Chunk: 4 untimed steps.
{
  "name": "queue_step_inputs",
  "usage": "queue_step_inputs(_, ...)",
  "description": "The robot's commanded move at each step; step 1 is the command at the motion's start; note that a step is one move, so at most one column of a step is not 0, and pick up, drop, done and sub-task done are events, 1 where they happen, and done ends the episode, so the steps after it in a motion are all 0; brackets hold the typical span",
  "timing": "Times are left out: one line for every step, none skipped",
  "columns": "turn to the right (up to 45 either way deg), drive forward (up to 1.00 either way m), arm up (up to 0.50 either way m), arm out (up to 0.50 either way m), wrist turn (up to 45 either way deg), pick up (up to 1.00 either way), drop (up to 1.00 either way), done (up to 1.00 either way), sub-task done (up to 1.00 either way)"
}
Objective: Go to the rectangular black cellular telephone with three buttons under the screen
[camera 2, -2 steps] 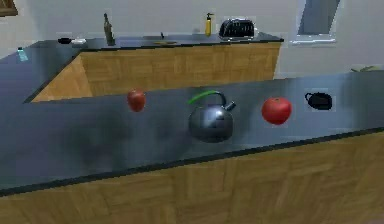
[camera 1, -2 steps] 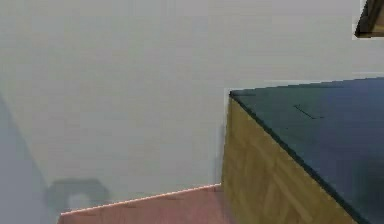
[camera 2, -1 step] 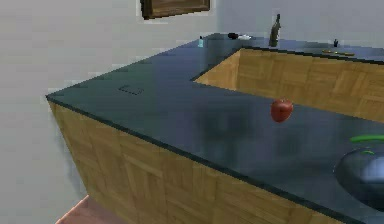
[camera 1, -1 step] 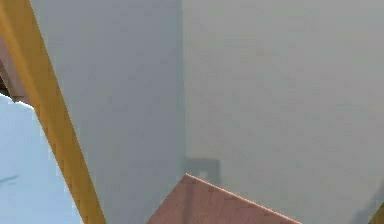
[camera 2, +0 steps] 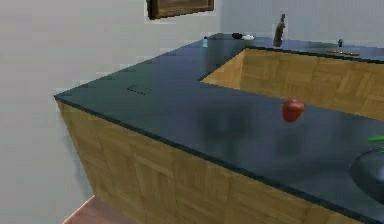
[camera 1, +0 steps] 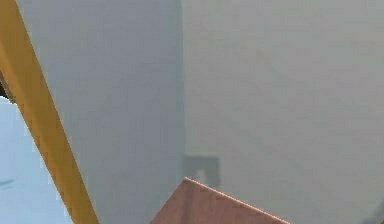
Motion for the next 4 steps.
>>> queue_step_inputs(45.0,0.00,0.00,0.00,0.0,0.00,0.00,0.00,0.00)
queue_step_inputs(30.0,0.00,0.00,0.00,0.0,0.00,0.00,0.00,0.00)
queue_step_inputs(0.0,1.00,0.00,0.00,0.0,0.00,0.00,0.00,0.00)
queue_step_inputs(0.0,0.00,0.00,0.00,0.0,0.00,0.00,1.00,0.00)
